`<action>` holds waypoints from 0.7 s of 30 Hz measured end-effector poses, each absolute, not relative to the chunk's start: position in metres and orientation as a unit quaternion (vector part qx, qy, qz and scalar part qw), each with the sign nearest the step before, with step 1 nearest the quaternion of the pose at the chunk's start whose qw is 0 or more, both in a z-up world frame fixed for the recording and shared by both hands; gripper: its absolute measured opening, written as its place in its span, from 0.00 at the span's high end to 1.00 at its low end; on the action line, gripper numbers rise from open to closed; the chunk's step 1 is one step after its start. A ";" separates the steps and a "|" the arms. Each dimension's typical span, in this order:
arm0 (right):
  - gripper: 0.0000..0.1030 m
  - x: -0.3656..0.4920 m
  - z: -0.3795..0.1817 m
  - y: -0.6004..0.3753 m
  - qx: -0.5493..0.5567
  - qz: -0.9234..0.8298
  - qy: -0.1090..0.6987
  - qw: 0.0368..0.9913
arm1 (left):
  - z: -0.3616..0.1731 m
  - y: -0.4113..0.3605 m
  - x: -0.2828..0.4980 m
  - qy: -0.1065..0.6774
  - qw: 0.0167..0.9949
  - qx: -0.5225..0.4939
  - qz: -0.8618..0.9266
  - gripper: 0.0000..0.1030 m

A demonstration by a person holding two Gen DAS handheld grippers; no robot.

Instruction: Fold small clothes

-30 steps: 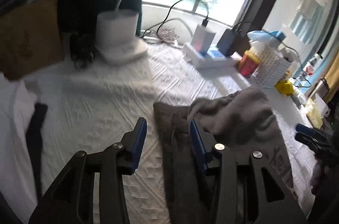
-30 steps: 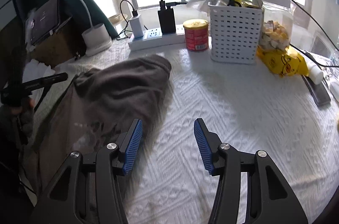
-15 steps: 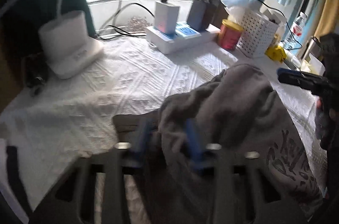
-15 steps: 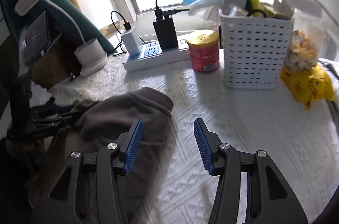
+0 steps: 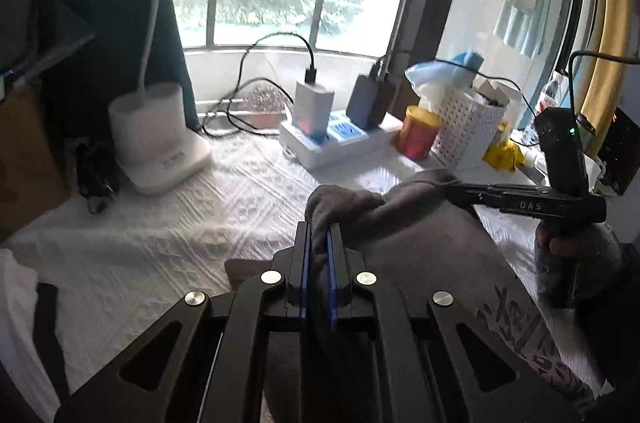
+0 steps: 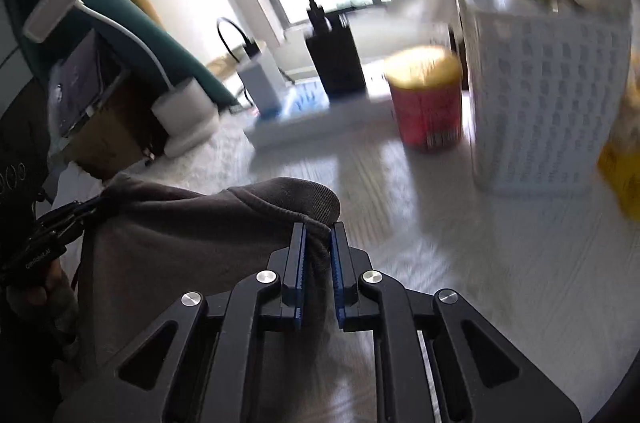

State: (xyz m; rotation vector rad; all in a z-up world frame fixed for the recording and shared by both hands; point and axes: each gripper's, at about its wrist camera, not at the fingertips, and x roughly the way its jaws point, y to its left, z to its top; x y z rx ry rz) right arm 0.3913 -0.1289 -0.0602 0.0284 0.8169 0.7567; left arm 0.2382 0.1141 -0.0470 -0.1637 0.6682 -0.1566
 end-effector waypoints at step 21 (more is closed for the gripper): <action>0.80 0.383 -0.083 -0.121 -0.069 0.279 0.413 0.864 | -0.092 0.126 0.253 0.412 0.908 -0.074 -0.014 0.65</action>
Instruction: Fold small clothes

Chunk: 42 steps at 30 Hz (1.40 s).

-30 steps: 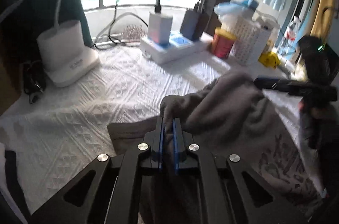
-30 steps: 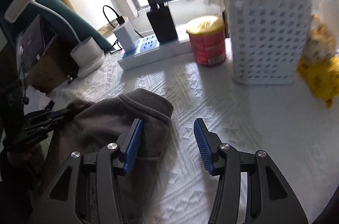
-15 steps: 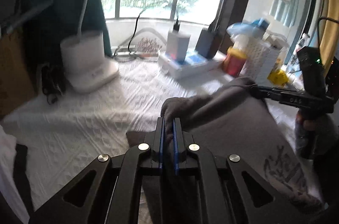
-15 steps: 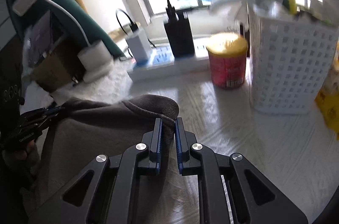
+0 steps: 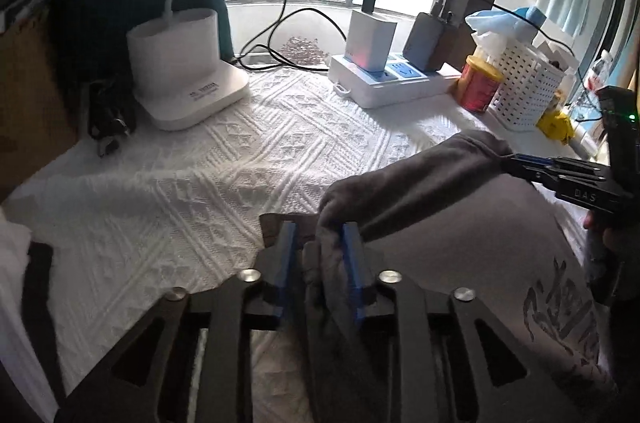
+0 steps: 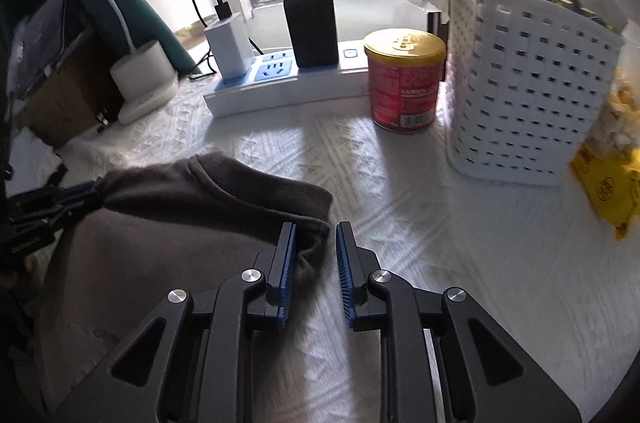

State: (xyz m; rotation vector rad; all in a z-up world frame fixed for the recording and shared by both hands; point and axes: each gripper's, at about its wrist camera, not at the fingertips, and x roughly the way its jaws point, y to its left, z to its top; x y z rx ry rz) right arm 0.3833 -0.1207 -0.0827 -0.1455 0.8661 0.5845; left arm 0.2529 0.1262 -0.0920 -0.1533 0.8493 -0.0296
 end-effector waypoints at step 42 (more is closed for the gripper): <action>0.67 0.213 -0.052 -0.179 -0.047 0.287 0.401 0.868 | -0.067 0.065 0.094 0.438 0.893 -0.067 -0.085 0.55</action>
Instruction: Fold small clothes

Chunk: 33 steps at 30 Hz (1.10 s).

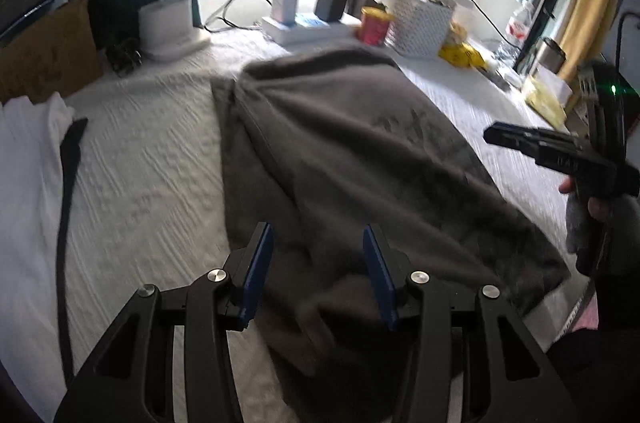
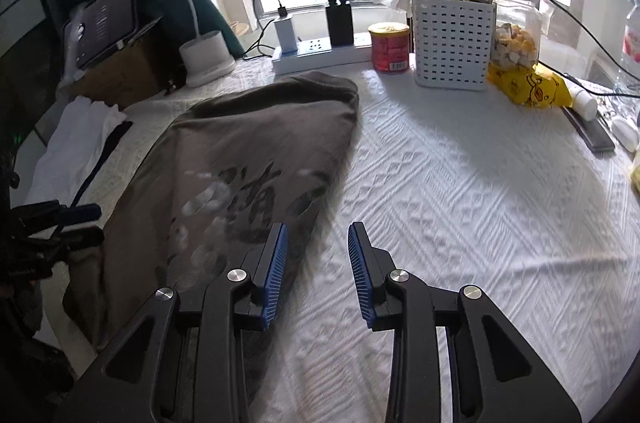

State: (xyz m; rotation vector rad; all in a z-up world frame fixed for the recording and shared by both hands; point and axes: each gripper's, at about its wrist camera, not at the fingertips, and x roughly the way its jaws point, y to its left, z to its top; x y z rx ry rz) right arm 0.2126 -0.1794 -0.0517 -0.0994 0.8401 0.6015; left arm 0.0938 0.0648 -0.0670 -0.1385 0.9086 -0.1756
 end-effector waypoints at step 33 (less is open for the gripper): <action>0.89 0.131 -0.088 -0.185 -0.004 0.348 0.453 0.821 | -0.046 0.058 0.027 0.377 0.914 -0.096 -0.113 0.96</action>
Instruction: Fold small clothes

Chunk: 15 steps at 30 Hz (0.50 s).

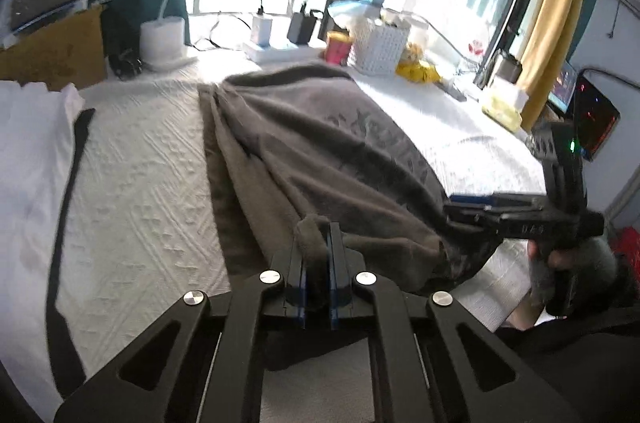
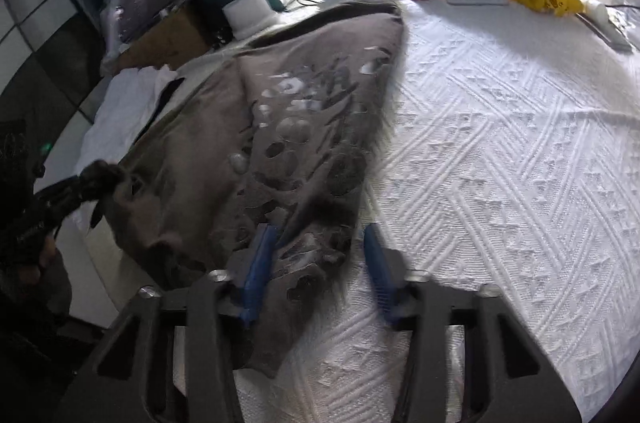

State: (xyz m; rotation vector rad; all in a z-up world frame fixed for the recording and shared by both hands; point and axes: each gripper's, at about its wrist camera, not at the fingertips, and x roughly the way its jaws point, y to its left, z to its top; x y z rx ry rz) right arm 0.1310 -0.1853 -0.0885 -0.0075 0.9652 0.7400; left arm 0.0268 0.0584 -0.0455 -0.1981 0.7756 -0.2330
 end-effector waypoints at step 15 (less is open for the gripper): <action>0.91 0.115 -0.086 -0.198 -0.057 0.330 0.432 0.838 | -0.090 0.058 0.003 0.442 0.888 -0.079 -0.101 0.96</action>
